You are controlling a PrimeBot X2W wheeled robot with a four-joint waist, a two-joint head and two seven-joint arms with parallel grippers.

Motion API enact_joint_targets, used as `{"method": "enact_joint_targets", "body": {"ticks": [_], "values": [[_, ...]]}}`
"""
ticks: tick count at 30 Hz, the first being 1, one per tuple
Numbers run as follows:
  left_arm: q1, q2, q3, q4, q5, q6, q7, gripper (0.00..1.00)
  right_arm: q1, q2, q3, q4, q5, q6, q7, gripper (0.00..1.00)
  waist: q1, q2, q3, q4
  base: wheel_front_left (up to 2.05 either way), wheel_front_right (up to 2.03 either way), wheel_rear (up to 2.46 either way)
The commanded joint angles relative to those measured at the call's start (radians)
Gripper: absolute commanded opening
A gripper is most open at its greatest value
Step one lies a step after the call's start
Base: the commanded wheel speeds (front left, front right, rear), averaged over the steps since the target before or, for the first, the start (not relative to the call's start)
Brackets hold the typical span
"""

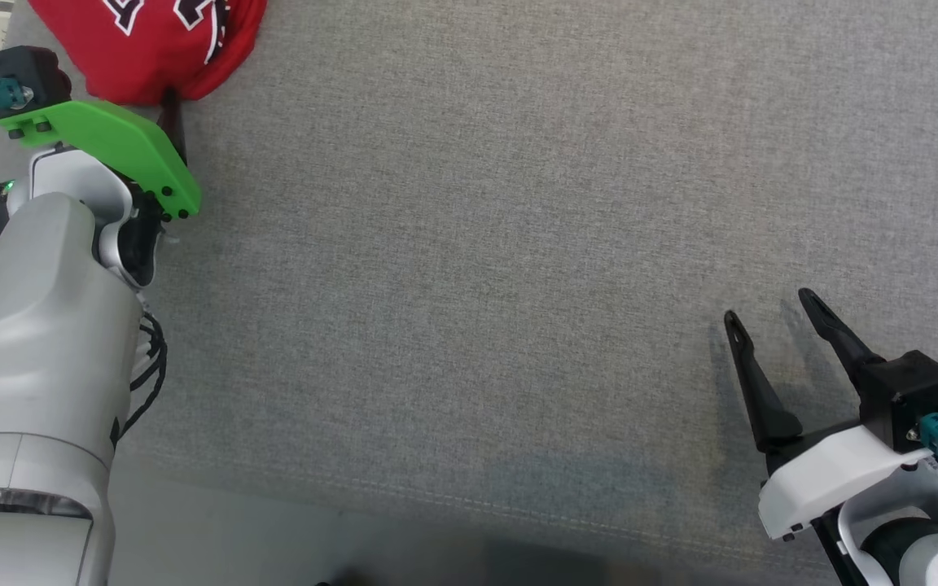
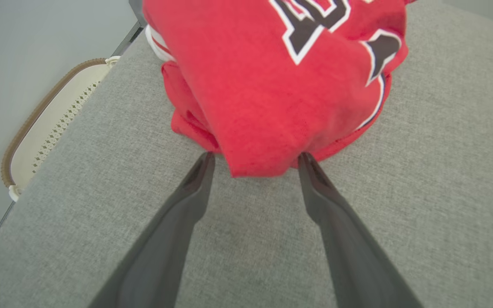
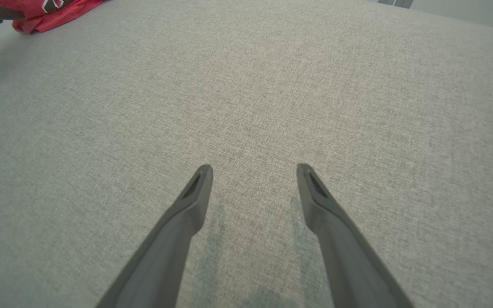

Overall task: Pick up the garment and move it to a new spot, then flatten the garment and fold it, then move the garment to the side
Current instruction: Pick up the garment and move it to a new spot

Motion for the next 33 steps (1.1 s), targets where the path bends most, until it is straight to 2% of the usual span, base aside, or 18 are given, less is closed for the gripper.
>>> {"method": "enact_joint_targets", "body": {"ticks": [1, 5, 6, 7, 20, 26, 33], "values": [[-0.025, 0.002, 0.004, 0.006, -0.006, 0.002, -0.022, 1.00, 0.013, -0.003, 0.000, -0.005, 0.006, -0.001, -0.010, 1.00, -0.0002, 0.0000, 0.016, -0.017, 0.00, 0.00, 0.00], [-0.035, 0.009, 0.001, 0.024, 0.000, -0.006, -0.074, 1.00, 0.013, -0.009, 0.003, 0.007, 0.011, -0.001, -0.020, 1.00, -0.0002, 0.0000, 0.014, -0.024, 0.00, 0.00, 0.00], [-0.041, 0.012, -0.001, 0.028, 0.002, -0.009, -0.087, 0.65, 0.009, -0.009, 0.008, 0.012, 0.012, -0.001, -0.023, 1.00, -0.0002, 0.0000, 0.011, -0.026, 0.00, 0.00, 0.00], [-0.046, 0.015, -0.003, 0.031, 0.006, -0.010, -0.102, 0.00, 0.007, -0.007, 0.013, 0.018, 0.015, -0.001, -0.026, 1.00, -0.0002, 0.0000, 0.005, -0.027, 0.00, 0.00, 0.00], [-0.073, 0.005, 0.005, 0.069, -0.033, -0.047, -0.129, 0.00, -0.053, 0.020, 0.062, 0.143, 0.042, -0.001, -0.084, 1.00, -0.0002, 0.0000, -0.129, -0.058, 0.00, 0.00, 0.00], [-0.083, 0.004, -0.005, 0.050, -0.031, -0.064, -0.169, 0.00, -0.081, 0.045, 0.073, 0.232, 0.067, -0.001, -0.119, 1.00, -0.0002, 0.0000, -0.239, -0.095, 0.00, 0.00, 0.00], [-0.043, -0.035, -0.025, 0.009, -0.034, -0.079, -0.191, 0.00, -0.060, 0.051, 0.069, 0.327, 0.111, -0.001, -0.161, 1.00, -0.0002, 0.0000, -0.376, -0.125, 0.00, 0.00, 0.00]]}}
